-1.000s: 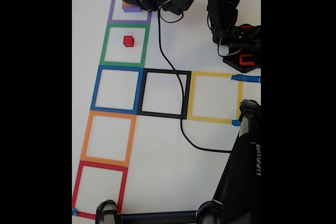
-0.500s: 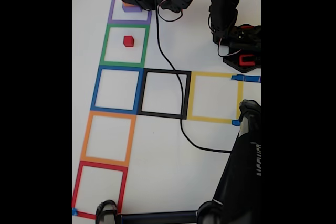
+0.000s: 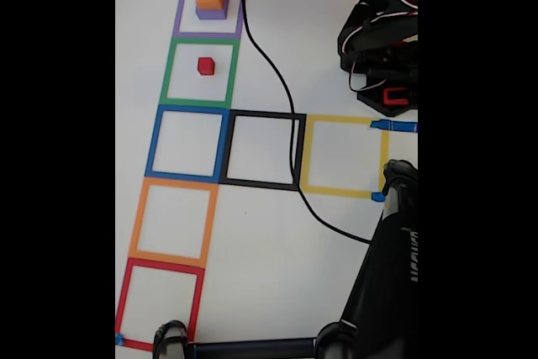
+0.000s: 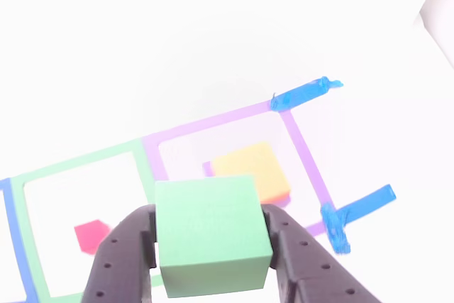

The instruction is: Tower of hanoi

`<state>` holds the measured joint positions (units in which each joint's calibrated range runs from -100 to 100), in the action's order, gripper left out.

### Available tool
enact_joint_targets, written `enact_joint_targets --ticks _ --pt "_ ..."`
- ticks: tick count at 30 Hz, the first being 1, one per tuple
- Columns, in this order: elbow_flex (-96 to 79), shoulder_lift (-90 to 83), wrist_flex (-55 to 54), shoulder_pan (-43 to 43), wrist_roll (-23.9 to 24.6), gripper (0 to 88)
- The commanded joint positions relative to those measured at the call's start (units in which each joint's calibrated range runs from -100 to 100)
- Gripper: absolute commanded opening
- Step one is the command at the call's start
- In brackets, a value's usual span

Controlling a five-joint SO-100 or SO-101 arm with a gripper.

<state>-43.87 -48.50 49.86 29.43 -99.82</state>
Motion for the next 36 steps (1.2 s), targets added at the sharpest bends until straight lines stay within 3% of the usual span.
enact_joint_targets --ticks 1,5,10,28,36 --pt "25.5 -2.5 30.5 -4.4 -0.2 4.0" --pt "43.3 0.6 44.6 -10.3 -0.2 3.9" --pt "53.1 1.9 50.0 -18.2 -0.2 3.9" --pt "50.0 1.8 48.0 -38.3 -0.2 3.6" --pt "28.4 0.3 32.6 -43.2 -0.2 3.6"
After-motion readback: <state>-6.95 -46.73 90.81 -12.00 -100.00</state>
